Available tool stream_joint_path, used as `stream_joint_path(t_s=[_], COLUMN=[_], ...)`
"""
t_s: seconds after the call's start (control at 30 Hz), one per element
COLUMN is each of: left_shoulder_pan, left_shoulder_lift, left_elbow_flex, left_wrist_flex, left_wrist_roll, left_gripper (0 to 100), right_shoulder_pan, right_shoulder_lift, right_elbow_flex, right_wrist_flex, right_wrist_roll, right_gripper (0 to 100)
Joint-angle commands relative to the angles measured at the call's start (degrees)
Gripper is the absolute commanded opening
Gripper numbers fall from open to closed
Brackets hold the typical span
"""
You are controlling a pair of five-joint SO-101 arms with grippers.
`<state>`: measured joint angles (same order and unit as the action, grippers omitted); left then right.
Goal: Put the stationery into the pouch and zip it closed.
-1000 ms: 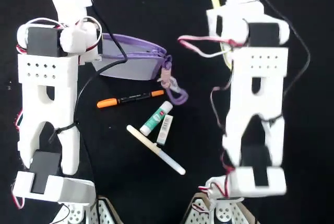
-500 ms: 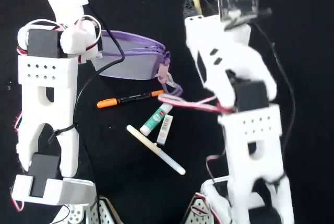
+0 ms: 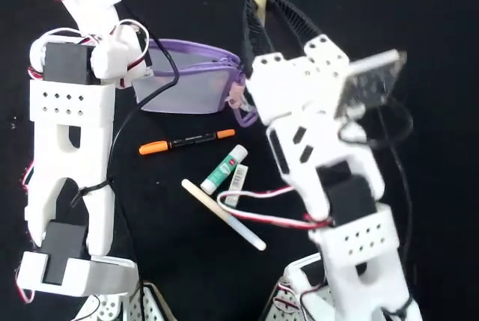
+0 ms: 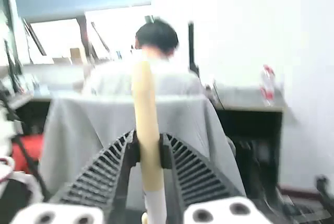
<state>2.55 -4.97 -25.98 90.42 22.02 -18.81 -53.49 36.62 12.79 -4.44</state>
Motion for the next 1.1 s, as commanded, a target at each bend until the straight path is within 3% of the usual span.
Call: stream_joint_path(t_s=[0.0, 0.13, 0.33, 0.73, 1.07], left_shoulder_pan=[3.03, 6.73, 10.86, 12.26, 15.34], left_shoulder_lift=[0.00, 0.00, -0.09, -0.09, -0.09], left_elbow_flex=[2.33, 4.18, 4.53, 4.62, 4.53], left_wrist_flex=[-2.20, -4.40, -5.54, -7.56, -7.56], left_wrist_roll=[3.08, 3.43, 3.52, 3.60, 3.08], left_gripper=[3, 3, 3, 3, 3], right_shoulder_pan=[-0.88, -3.16, -5.27, -3.43, 1.14], right_shoulder_lift=[-8.31, -11.74, -12.53, -17.19, -11.82], right_elbow_flex=[10.07, 15.87, 19.12, 28.35, 28.18], right_wrist_flex=[-14.86, -21.27, -22.68, -33.05, -38.95], right_wrist_roll=[-3.16, -3.43, -3.96, -6.07, -5.63], right_gripper=[1.1, 1.1, 1.1, 1.1, 1.1])
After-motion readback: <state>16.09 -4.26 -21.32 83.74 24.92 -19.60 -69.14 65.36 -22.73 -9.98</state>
